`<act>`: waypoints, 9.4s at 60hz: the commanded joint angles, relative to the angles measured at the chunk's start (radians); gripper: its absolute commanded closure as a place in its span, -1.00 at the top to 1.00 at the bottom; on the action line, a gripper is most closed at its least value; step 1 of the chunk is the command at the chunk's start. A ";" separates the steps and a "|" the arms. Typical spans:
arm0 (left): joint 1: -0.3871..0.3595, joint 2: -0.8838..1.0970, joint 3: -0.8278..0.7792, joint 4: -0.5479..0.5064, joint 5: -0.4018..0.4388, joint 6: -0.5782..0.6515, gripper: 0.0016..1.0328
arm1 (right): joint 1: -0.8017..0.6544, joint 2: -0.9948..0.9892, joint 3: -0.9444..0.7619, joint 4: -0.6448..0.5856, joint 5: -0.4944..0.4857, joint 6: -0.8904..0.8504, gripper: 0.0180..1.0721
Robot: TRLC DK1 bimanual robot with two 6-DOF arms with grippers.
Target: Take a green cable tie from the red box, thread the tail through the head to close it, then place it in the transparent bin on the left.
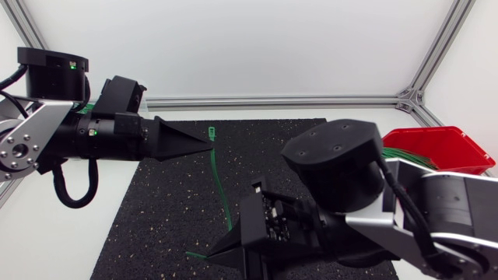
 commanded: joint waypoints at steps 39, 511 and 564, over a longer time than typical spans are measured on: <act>-0.039 -0.129 -0.094 0.079 -0.037 -0.007 -0.92 | -0.040 -0.059 0.258 -0.159 -0.271 0.787 -0.89; -0.353 -0.422 -0.392 0.573 -0.575 0.243 -0.93 | -0.356 -0.007 0.217 0.085 -0.566 1.650 -0.89; -0.336 -0.439 -0.408 0.606 -0.579 0.243 -0.93 | -0.359 -0.007 0.215 0.080 -0.563 1.657 -0.89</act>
